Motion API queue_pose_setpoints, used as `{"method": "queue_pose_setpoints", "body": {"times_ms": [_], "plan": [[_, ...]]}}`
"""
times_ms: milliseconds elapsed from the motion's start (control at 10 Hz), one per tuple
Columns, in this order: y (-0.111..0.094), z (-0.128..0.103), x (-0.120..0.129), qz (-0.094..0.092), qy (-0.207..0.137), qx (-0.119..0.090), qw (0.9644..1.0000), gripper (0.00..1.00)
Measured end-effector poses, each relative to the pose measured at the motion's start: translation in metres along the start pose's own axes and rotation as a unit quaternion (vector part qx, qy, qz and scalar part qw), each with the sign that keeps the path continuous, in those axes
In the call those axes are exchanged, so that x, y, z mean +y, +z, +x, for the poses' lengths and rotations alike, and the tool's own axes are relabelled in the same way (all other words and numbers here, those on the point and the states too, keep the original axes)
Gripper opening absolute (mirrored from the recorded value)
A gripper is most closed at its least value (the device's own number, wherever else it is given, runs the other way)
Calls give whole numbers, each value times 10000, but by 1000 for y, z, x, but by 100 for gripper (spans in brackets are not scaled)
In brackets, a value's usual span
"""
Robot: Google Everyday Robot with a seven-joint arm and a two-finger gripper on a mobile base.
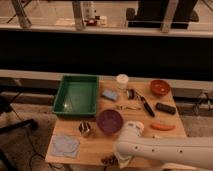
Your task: Place grapes in metal cup
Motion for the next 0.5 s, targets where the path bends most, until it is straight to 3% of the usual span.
{"method": "queue_pose_setpoints", "body": {"times_ms": [500], "plan": [[-15,-5,-2,-42,-101,141,9998,0]]}}
